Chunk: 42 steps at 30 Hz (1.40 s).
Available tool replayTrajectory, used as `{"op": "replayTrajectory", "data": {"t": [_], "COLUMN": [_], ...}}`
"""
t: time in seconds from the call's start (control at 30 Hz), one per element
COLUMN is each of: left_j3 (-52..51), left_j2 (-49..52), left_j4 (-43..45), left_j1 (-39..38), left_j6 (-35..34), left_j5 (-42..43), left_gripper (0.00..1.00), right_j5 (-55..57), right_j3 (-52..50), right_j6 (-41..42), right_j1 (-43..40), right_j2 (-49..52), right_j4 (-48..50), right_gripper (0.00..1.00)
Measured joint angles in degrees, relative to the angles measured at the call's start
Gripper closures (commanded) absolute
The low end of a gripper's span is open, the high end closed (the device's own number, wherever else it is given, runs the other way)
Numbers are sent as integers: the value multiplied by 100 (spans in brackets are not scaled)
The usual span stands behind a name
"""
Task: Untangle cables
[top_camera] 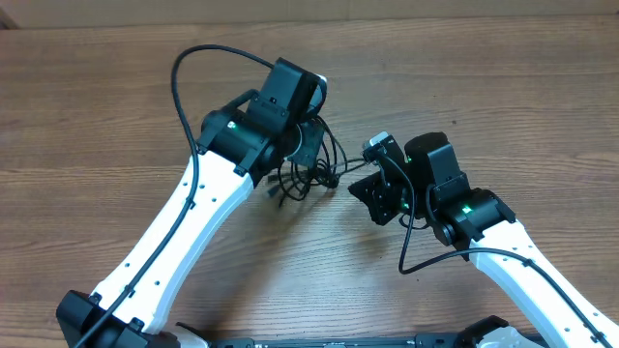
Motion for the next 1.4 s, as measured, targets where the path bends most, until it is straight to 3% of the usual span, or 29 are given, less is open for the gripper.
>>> {"op": "replayTrajectory", "data": {"t": [0.13, 0.23, 0.33, 0.37, 0.57, 0.77, 0.83, 1.03, 1.2, 1.27, 1.4], "left_j3": [0, 0, 0, 0, 0, 0, 0, 0, 0, 0, 0], "left_j2": [0, 0, 0, 0, 0, 0, 0, 0, 0, 0, 0], "left_j4": [-2, -33, -37, -33, 9, 221, 245, 247, 260, 260, 264], "left_j1": [74, 74, 74, 74, 74, 74, 74, 74, 74, 72, 72], "left_j6": [-205, -216, -361, -439, -1082, -1480, -1504, -1523, -1523, -1523, -1521], "left_j5": [-42, -57, -59, -59, -57, 422, 533, 822, 944, 964, 973], "left_gripper": [96, 96, 96, 96, 96, 96, 96, 96, 96, 96, 96], "right_j5": [-7, -59, -199, -245, -363, -457, -472, -474, -479, -474, -498], "right_j3": [0, 0, 0, 0, 0, 0, 0, 0, 0, 0, 0], "right_j6": [-103, -317, -83, 205, 2789, 4481, 4730, 5086, 5237, 5257, 5285], "right_j1": [0, 0, 2, 2, 0, 2, 4, 4, 4, 4, 4], "right_j2": [0, 0, 0, 0, 0, 223, 339, 750, 1200, 1296, 1340], "right_j4": [76, 247, 555, 671, 769, 1143, 1342, 1668, 1845, 1963, 2155], "right_gripper": [80, 55, 50, 44, 39, 42, 48, 53, 79, 96, 96]}}
